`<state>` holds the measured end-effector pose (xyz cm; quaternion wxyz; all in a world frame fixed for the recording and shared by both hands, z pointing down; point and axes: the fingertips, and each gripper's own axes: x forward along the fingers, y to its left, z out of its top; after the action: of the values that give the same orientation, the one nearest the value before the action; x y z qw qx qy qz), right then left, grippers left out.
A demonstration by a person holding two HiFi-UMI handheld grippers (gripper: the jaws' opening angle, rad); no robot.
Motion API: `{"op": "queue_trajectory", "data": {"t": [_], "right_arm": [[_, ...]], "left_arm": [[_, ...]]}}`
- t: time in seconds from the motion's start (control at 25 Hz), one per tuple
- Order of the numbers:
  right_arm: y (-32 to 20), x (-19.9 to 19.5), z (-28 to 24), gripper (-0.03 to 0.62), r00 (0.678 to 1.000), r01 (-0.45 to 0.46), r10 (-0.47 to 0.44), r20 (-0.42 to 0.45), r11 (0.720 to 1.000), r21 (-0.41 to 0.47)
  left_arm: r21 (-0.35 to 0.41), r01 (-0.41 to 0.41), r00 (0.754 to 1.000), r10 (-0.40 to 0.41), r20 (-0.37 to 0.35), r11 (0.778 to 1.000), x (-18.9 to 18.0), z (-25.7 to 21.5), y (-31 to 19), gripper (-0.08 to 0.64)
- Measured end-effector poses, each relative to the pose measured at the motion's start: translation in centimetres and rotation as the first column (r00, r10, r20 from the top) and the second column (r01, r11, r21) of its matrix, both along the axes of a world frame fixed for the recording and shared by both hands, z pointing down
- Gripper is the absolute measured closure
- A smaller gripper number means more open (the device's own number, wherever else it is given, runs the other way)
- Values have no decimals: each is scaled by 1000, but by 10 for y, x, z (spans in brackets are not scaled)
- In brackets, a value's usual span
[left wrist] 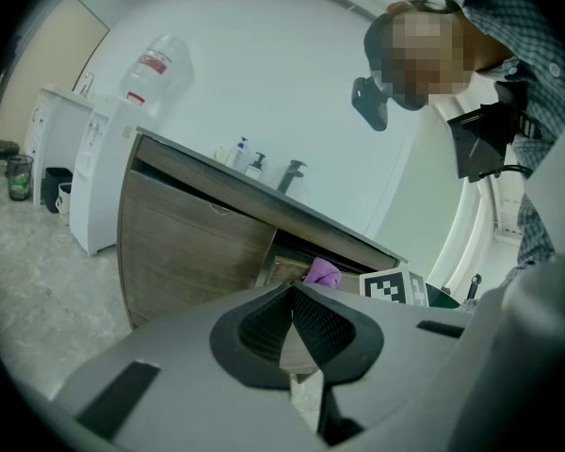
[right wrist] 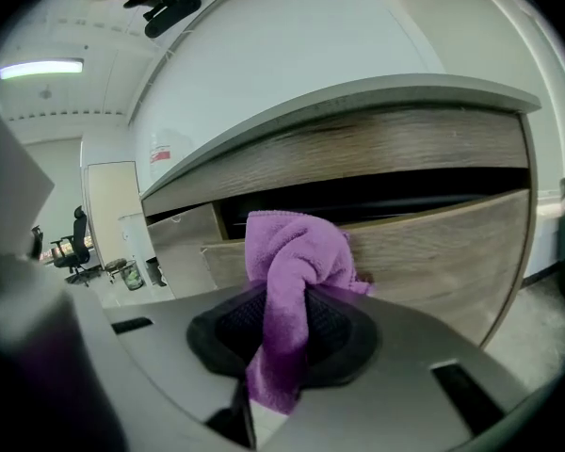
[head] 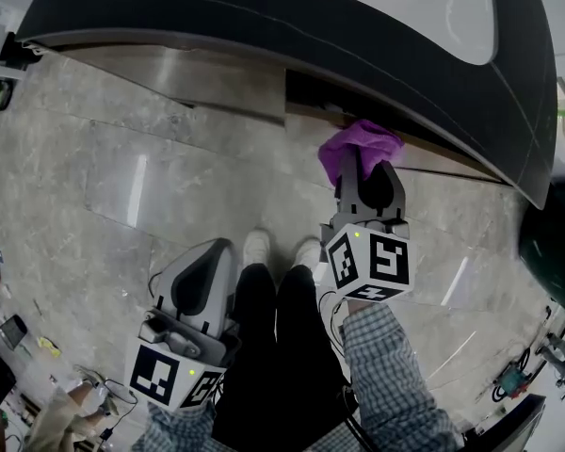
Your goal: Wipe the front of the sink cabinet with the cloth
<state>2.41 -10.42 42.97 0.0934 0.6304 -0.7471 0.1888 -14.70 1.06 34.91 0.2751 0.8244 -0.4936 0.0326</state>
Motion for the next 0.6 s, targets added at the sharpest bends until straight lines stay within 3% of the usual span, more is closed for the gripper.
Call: {"op": "queue_trajectory", "data": {"t": [0.6], "right_arm": [[-12, -107, 20, 511, 964, 253, -257, -72, 966, -59]], "left_arm": [[4, 70, 998, -70, 7, 998, -35, 1, -3, 549]]}}
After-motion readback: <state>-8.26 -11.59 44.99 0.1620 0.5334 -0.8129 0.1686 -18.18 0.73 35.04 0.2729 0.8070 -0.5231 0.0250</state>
